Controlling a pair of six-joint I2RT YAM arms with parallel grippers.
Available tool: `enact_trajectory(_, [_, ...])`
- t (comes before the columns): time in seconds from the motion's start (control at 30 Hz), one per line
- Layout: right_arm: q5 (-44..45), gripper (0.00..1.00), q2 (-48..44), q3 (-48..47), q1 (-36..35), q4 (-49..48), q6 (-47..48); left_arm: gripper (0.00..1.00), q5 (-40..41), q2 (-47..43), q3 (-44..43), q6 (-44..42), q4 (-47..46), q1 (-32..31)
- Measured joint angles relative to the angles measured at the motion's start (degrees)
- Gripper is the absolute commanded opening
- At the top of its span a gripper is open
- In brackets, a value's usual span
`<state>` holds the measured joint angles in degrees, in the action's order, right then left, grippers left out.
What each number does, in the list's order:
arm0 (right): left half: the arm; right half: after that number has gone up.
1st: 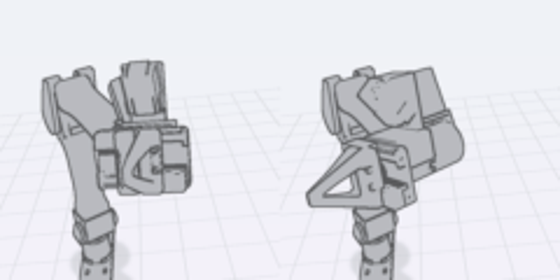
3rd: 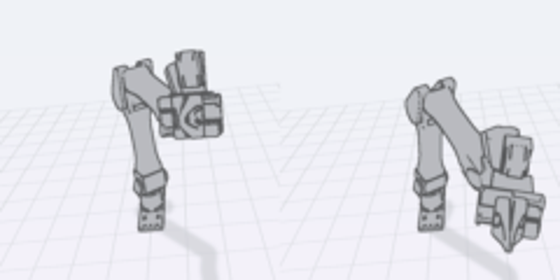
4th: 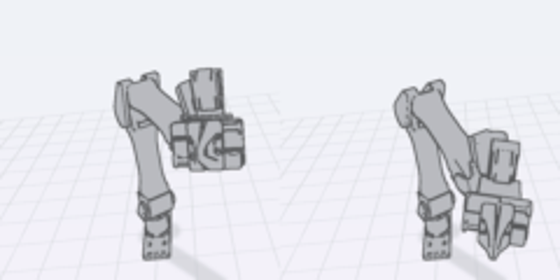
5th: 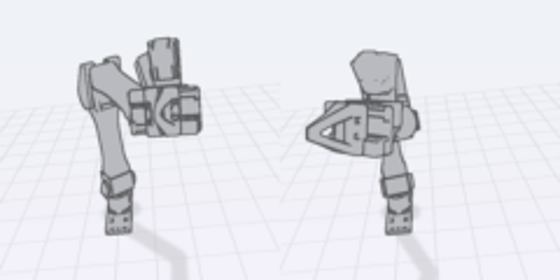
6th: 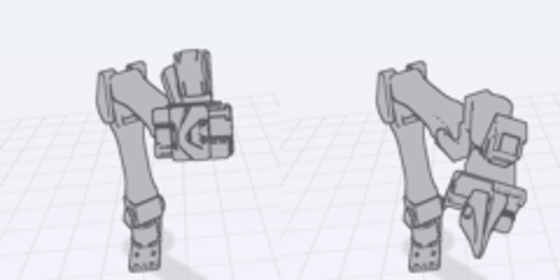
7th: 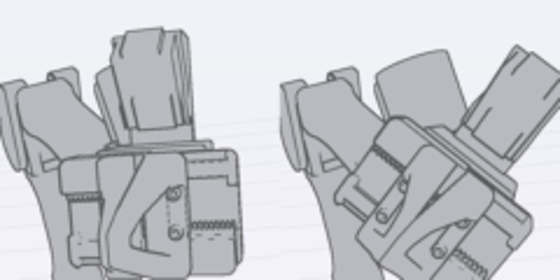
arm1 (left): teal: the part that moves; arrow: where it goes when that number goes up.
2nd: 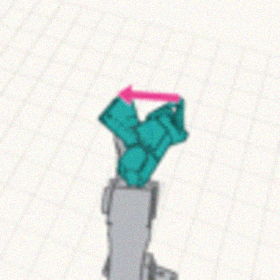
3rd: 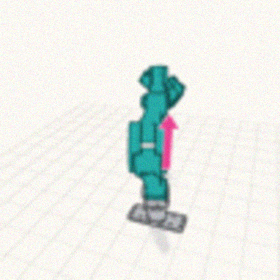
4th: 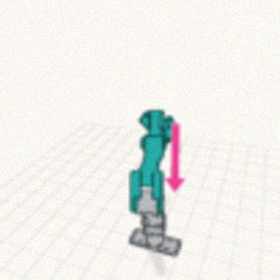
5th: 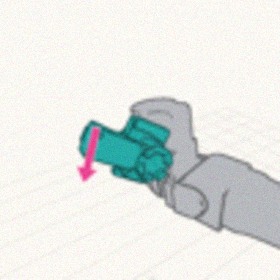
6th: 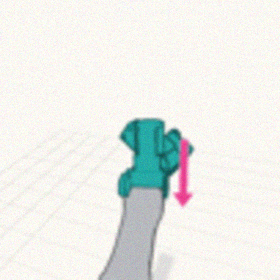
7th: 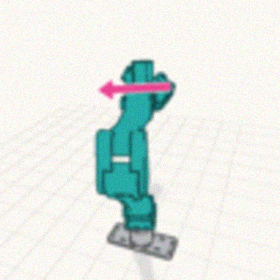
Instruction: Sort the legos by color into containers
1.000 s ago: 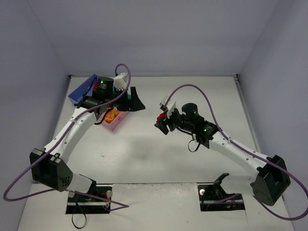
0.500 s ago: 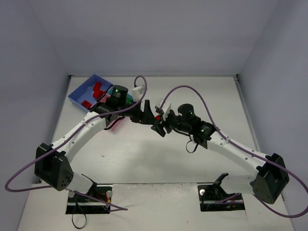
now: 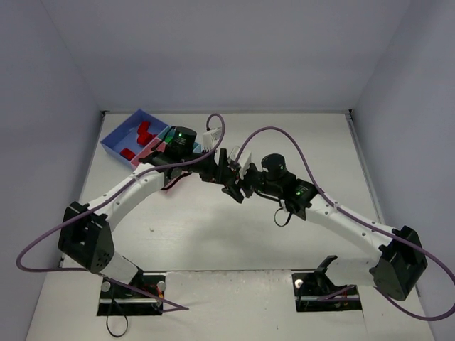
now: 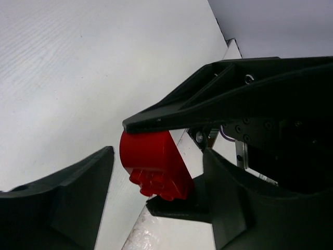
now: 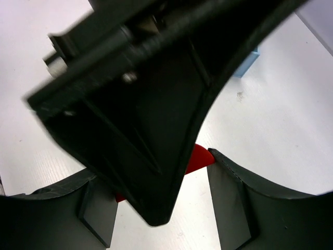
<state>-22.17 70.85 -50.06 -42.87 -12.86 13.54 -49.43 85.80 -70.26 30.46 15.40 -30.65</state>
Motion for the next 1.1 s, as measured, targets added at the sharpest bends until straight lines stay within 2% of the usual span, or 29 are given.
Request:
enact_trajectory(0.07, [-0.07,0.08,0.04,0.00,-0.07,0.00,0.00,0.48,-0.39,0.81,0.26,0.13,-0.66,-0.22])
enact_trajectory(0.1, [-0.22,0.09,0.07,0.00,-0.13,0.04,0.00,0.39,-0.48,1.07,0.55,0.22,-0.81,-0.37])
enact_trajectory(0.2, [0.17,0.12,0.31,0.00,-0.31,0.28,0.28,0.26,-0.55,1.38,0.72,1.22,-0.74,-0.48])
enact_trajectory(0.27, [0.37,0.22,0.35,0.00,-0.31,0.02,0.24,0.15,-0.76,1.46,0.72,1.68,-0.92,-0.35])
enact_trajectory(0.3, [0.46,0.28,0.37,0.00,-0.31,0.04,0.24,0.11,-0.68,1.49,0.66,1.68,-0.92,-0.37])
enact_trajectory(0.33, [0.63,0.41,0.37,0.00,-0.31,0.04,0.20,0.07,-0.70,1.55,0.57,1.64,-0.87,-0.37])
enact_trajectory(0.37, [0.83,0.49,0.42,0.00,-0.31,-0.07,0.09,0.06,-0.70,1.66,0.44,1.51,-0.85,-0.35])
enact_trajectory(0.4, [0.94,0.65,0.48,0.00,-0.28,-0.13,-0.02,0.06,-0.68,1.77,0.28,1.36,-0.76,-0.33])
enact_trajectory(0.47, [1.07,0.79,0.76,0.00,-0.20,-0.28,-0.83,0.06,-0.72,1.90,0.17,0.52,-0.70,0.00])
enact_trajectory(0.5, [1.20,0.89,0.96,0.00,-0.07,-0.31,-1.36,0.06,-0.74,1.92,0.17,-0.31,-0.48,0.22])
enact_trajectory(0.57, [1.79,0.97,1.16,0.00,0.59,-0.24,-2.32,0.06,-0.76,2.03,0.04,-1.70,0.55,0.98])
enact_trajectory(0.67, [3.19,1.00,1.16,0.00,1.62,-0.26,-3.63,0.06,-0.22,2.58,-1.66,-3.93,2.75,3.72])
enact_trajectory(0.8, [6.78,1.00,0.87,0.00,3.85,0.00,-4.50,0.06,3.41,3.63,-6.56,-8.61,8.59,11.34])
enact_trajectory(0.97, [10.95,1.00,-0.55,0.04,6.03,0.76,-4.87,0.06,12.92,7.48,-15.52,-13.73,14.58,20.11])
enact_trajectory(1.1, [14.29,1.00,-1.66,0.07,6.19,1.49,-5.60,0.07,23.98,11.65,-21.31,-15.85,15.37,24.85])
